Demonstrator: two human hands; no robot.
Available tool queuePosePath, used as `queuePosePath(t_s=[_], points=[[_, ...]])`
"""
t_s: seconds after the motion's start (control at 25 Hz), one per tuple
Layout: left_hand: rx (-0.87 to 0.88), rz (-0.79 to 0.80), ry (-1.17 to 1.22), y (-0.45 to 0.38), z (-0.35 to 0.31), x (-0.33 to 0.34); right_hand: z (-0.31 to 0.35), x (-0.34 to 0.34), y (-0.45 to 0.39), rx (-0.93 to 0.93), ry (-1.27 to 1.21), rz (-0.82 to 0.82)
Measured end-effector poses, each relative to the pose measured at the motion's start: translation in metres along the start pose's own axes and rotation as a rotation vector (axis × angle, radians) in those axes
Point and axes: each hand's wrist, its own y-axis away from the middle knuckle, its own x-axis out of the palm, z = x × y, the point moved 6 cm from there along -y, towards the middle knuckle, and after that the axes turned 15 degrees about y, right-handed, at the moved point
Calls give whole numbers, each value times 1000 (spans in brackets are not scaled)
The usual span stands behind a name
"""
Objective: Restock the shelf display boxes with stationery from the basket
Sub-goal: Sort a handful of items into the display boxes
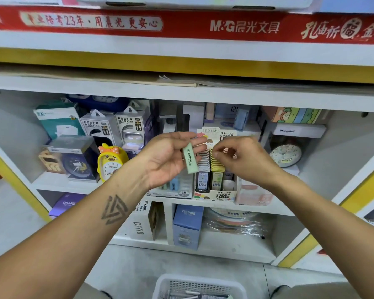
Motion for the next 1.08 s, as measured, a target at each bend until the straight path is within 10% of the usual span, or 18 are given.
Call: queuePosePath(t_s=[0.12, 0.28, 0.48, 0.6, 1.08], points=[[-5, 22, -28, 5, -2, -3, 17, 11, -10, 164, -633, 91], [29, 79, 0, 7, -8, -7, 55, 30, -21, 90, -811, 187], [488, -272, -1128, 13, -59, -55, 53, 39, -45, 125, -436, -1], [420, -229, -1643, 18, -59, -79, 50, 46, -52, 71, -247, -119], [7, 109, -1929, 14, -14, -101, 74, 93, -73, -75, 105, -68]])
